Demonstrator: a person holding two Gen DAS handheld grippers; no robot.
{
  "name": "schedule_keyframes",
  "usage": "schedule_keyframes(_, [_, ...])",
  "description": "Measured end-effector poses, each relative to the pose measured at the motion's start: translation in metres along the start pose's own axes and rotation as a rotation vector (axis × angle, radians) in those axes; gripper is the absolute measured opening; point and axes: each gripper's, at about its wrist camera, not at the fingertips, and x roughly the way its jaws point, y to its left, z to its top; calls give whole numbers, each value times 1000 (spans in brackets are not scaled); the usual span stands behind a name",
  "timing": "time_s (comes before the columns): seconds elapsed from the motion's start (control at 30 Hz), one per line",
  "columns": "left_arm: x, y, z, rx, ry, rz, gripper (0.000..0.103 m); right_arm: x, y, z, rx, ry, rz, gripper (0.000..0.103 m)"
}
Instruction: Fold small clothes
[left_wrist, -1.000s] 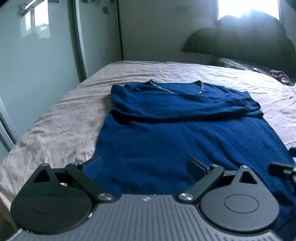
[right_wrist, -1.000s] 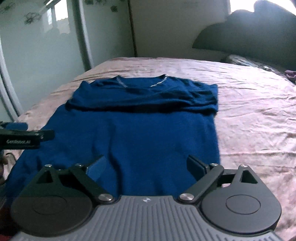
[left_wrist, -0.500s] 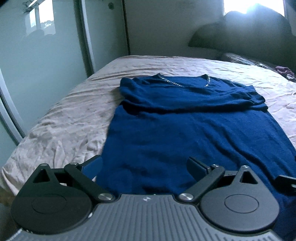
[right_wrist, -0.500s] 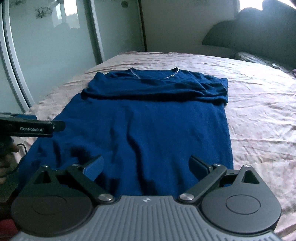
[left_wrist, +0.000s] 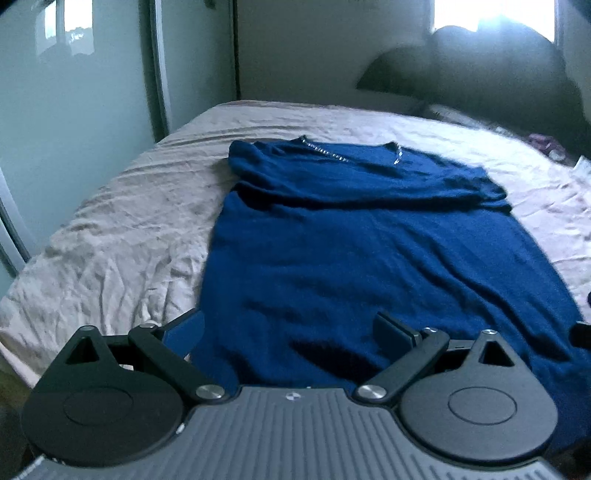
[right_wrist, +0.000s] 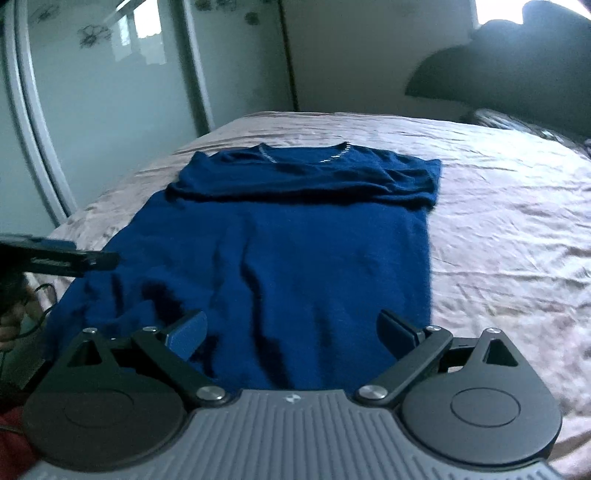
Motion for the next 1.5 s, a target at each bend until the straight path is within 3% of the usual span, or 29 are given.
schedule_keyframes(0.4, [-33,53,-9,-61,-15,-145,94,-26,-47,-12,121,-12,59,98])
schedule_keyframes(0.63, [-27,76,-25,-127,88,-239,91,-37,-67,-30,191,61,102,98])
schedule_keyframes(0.93, [-13,75,-48,-176,198,-309,85,-37,-76,-48,225,159,142,98])
schedule_keyframes(1.03, [-15,69,-51,-139,191,-305,78,-40,-70,-51,179,179,165,88])
schedule_keyframes(1.2, [-18,60,-53,-86,200,-325,63,-40,-61,-57,167,207,233,49])
schedule_keyframes(1.3, [-17,57,-55,-73,198,-322,53,-37,-57,-59,176,209,256,42])
schedule_keyframes(1.33, [-17,56,-55,-72,199,-319,49,-36,-55,-59,178,208,266,41])
schedule_keyframes(1.4, [-17,55,-54,-77,203,-314,35,-33,-49,-59,184,210,293,28])
schedule_keyframes(1.43, [-16,55,-53,-86,212,-320,17,-29,-46,-61,189,212,315,27])
schedule_keyframes(1.47, [-15,56,-52,-106,224,-336,13,-26,-42,-61,190,208,325,26])
schedule_keyframes(1.5, [-14,57,-52,-123,230,-341,13,-24,-41,-60,194,205,328,18])
